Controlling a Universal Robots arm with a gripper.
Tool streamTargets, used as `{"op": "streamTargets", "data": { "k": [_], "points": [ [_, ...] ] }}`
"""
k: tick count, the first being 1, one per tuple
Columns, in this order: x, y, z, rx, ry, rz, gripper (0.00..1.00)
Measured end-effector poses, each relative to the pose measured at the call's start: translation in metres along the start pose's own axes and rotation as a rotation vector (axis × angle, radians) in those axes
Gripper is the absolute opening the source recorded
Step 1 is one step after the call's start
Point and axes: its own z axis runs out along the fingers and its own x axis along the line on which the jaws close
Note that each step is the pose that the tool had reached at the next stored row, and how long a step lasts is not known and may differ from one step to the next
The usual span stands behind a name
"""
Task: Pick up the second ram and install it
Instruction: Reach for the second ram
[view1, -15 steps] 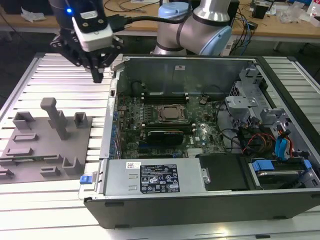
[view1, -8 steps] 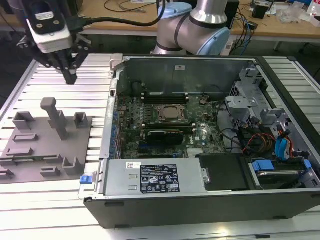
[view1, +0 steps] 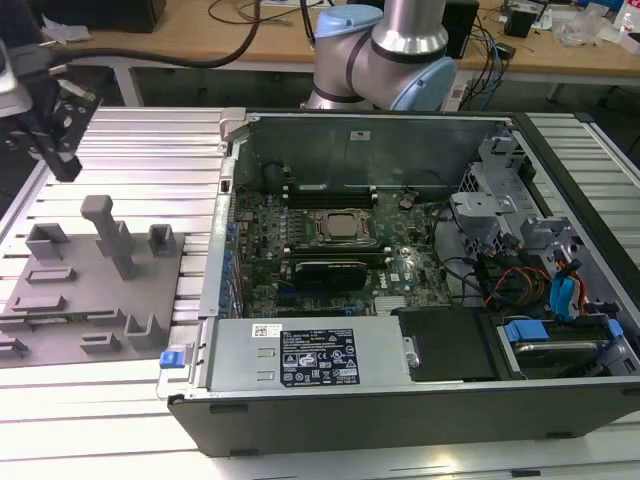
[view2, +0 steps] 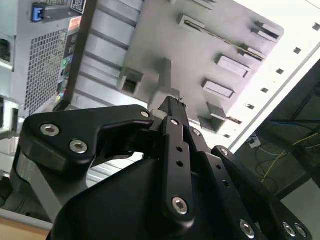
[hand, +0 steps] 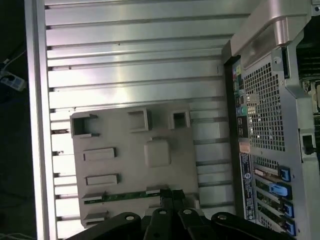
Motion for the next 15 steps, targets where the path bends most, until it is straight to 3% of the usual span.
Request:
{"op": "streamTargets", "data": {
  "k": [2, 7, 10, 11, 15],
  "points": [
    [0.0117, -0.007, 0.0006, 0.0, 0.0, 0.0, 0.11],
    [0.0274, -0.0239, 0.0019, -0.0001, 0.0, -0.001, 0.11],
    [0.0289, -0.0329, 0.0022, -0.0001, 0.0002, -0.003, 0.11],
    [0.0289, -0.0413, 0.0026, -0.0002, 0.0002, -0.005, 0.11],
    [0.0288, -0.0424, 0.0026, -0.0001, 0.0002, -0.005, 0.11]
  ]
}}
